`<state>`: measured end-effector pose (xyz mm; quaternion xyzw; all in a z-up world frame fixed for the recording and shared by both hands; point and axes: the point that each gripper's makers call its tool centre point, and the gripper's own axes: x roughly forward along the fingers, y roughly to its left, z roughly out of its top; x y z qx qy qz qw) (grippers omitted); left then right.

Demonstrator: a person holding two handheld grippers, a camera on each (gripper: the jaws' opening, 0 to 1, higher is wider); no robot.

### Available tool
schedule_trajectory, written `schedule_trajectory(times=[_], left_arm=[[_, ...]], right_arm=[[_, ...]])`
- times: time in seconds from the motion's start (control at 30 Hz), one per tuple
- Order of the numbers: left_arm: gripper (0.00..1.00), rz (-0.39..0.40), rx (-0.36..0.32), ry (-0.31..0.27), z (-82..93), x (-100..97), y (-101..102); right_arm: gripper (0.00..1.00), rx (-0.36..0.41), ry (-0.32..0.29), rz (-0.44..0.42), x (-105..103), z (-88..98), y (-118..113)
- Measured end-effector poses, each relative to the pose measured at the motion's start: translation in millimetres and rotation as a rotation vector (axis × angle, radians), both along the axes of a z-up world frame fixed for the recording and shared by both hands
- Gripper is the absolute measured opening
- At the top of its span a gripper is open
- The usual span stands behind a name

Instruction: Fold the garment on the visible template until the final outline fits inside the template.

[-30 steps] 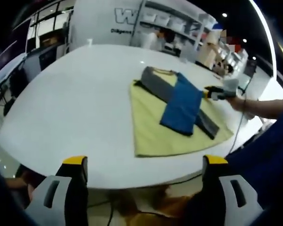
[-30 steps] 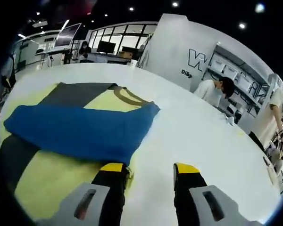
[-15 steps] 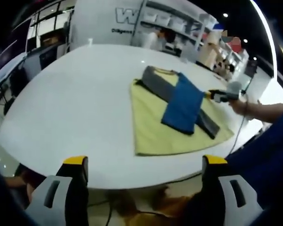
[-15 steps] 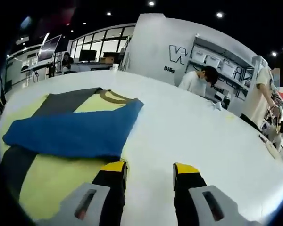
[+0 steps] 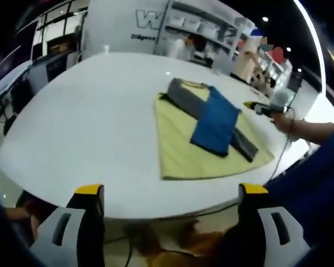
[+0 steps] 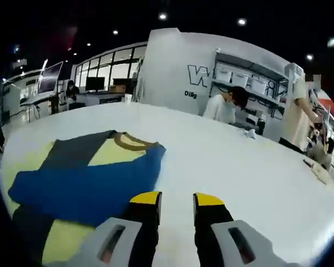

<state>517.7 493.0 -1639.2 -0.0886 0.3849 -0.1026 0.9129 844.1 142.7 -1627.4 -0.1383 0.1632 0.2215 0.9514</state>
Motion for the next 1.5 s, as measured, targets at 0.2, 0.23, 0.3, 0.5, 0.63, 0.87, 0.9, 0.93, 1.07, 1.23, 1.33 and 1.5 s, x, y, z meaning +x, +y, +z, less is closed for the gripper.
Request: schedule_trajectory(times=[0.2, 0.23, 0.3, 0.5, 0.63, 0.87, 0.9, 0.93, 1.07, 1.23, 1.33, 1.5], left_arm=[[0.97, 0.034, 0.009, 0.008, 4.7, -7.3, 8], [0.97, 0.043, 0.01, 0.011, 5.0, -9.5, 10], [0.97, 0.059, 0.013, 0.016, 5.2, -13.7, 14], [0.97, 0.116, 0.016, 0.042, 0.8, -32.2, 27], [0.97, 0.14, 0.014, 0.055, -3.4, -40.6, 34], [0.97, 0.144, 0.011, 0.057, -4.1, -38.7, 32], [0.97, 0.141, 0.011, 0.055, -3.4, -36.9, 30], [0.97, 0.135, 0.01, 0.053, -3.4, -35.8, 30], [0.97, 0.11, 0.016, 0.053, -3.5, -33.9, 28], [0.97, 0.1, 0.022, 0.055, -2.1, -35.8, 25], [0.97, 0.101, 0.023, 0.057, -3.2, -41.7, 26], [0.96, 0.104, 0.028, 0.074, -6.9, -50.5, 28]], right_arm=[[0.11, -0.055, 0.054, 0.141, 46, -12.9, 58], [0.13, -0.067, 0.053, 0.145, 49, -13.9, 61], [0.15, -0.081, 0.057, 0.141, 65, -14.6, 77], [0.18, -0.103, 0.127, 0.109, 87, -33.9, 79], [0.25, -0.081, 0.183, 0.124, 75, -41.0, 85], [0.25, 0.006, 0.2, 0.122, 71, -38.7, 83], [0.29, 0.066, 0.198, 0.078, 73, -34.4, 79], [0.32, 0.106, 0.197, 0.045, 76, -33.4, 73], [0.34, 0.124, 0.241, 0.066, 78, -41.6, 75], [0.3, 0.139, 0.261, 0.075, 84, -39.8, 73], [0.26, 0.218, 0.172, 0.107, 91, -19.7, 81], [0.31, 0.186, 0.247, 0.144, 87, -29.7, 90]])
